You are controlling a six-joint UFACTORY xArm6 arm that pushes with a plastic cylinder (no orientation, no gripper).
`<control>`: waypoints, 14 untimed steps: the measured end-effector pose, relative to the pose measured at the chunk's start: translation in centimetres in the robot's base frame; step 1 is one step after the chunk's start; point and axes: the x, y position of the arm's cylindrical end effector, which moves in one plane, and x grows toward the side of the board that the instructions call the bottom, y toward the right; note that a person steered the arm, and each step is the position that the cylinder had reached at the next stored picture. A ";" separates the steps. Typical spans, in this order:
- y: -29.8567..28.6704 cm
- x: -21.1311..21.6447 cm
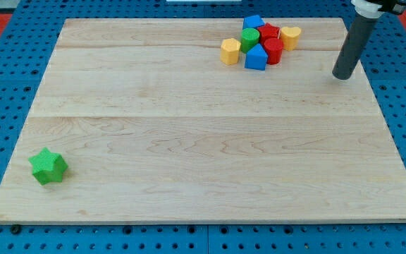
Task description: Push the green star to the bottom right of the board
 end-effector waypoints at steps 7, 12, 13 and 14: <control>-35.0 26.3; -52.7 17.8; -47.8 16.9; -45.5 17.8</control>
